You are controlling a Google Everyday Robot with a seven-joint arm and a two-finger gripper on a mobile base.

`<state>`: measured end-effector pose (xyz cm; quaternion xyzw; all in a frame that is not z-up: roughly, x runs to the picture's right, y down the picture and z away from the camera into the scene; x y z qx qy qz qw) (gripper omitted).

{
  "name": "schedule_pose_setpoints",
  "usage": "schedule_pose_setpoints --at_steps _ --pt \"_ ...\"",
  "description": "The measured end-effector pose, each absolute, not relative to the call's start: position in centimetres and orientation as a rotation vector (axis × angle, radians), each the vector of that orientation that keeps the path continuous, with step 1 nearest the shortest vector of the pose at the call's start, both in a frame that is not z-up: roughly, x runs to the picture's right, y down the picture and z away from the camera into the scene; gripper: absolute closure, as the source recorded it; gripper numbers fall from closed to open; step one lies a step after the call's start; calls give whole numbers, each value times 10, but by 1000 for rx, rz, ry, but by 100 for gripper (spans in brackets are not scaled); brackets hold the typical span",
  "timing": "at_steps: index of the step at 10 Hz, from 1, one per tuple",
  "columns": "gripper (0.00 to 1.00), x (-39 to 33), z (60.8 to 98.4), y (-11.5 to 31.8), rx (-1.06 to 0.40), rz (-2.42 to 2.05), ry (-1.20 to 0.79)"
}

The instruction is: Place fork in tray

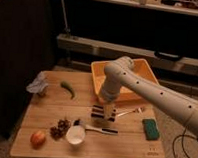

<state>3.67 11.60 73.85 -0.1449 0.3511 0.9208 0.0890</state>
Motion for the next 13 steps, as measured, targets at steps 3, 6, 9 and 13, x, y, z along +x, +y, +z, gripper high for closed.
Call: schedule_pose_setpoints --at_steps 3,6,9,13 --pt "26 44 734 105 -409 2774 1026" --pt "26 82 717 57 -375 2875 1021" --pt "26 148 697 8 -282 3026 1079" --pt "26 183 690 -4 -149 3121 1160"
